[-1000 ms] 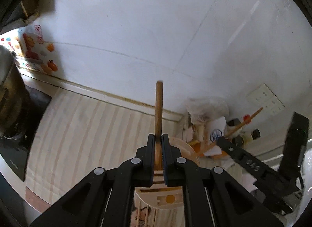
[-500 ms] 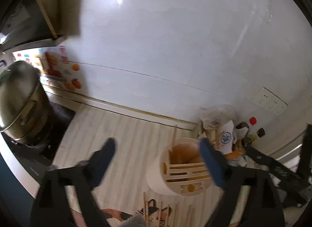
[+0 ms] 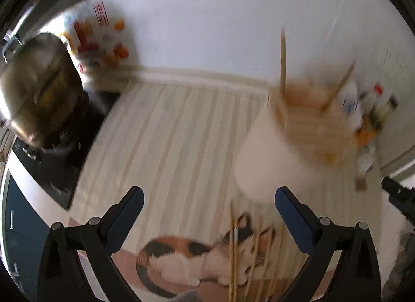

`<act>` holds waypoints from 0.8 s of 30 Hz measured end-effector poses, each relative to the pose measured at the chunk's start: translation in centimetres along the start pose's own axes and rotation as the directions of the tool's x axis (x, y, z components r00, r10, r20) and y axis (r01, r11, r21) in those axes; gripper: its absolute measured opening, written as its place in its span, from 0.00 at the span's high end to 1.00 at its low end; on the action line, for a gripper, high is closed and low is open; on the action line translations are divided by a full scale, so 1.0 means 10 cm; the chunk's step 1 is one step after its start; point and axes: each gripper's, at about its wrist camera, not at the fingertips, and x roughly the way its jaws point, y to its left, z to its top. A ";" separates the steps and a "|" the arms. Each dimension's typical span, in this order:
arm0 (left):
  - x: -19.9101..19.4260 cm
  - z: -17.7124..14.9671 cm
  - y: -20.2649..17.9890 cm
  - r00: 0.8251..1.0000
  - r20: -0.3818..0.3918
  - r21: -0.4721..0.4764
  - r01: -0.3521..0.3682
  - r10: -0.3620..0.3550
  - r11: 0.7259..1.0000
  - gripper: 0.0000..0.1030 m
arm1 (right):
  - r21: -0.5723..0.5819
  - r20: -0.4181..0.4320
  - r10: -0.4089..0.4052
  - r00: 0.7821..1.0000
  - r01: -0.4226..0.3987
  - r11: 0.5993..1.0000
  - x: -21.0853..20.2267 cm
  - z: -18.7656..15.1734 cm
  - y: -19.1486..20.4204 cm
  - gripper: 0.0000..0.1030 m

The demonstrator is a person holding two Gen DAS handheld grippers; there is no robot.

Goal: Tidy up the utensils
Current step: 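Lower chopsticks into the holder and open both tools, then grasp a chopstick with the left tool while the right tool grasps another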

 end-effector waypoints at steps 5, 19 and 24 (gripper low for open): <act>0.44 -0.40 -0.11 0.992 -0.119 0.063 -0.031 0.038 0.998 0.00 | 0.018 -0.112 -0.057 0.992 0.060 0.998 0.36 -0.39 -0.27 0.19; 1.43 -1.15 -0.16 0.892 -0.439 0.005 0.122 -0.108 0.992 0.81 | -0.072 -0.411 -0.118 0.904 0.097 0.993 1.22 -1.24 -0.52 0.67; 1.50 -1.20 -0.27 0.889 -0.446 0.035 0.136 -0.107 0.990 0.87 | -0.102 -0.476 -0.136 0.869 0.100 0.990 1.35 -1.48 -0.56 0.67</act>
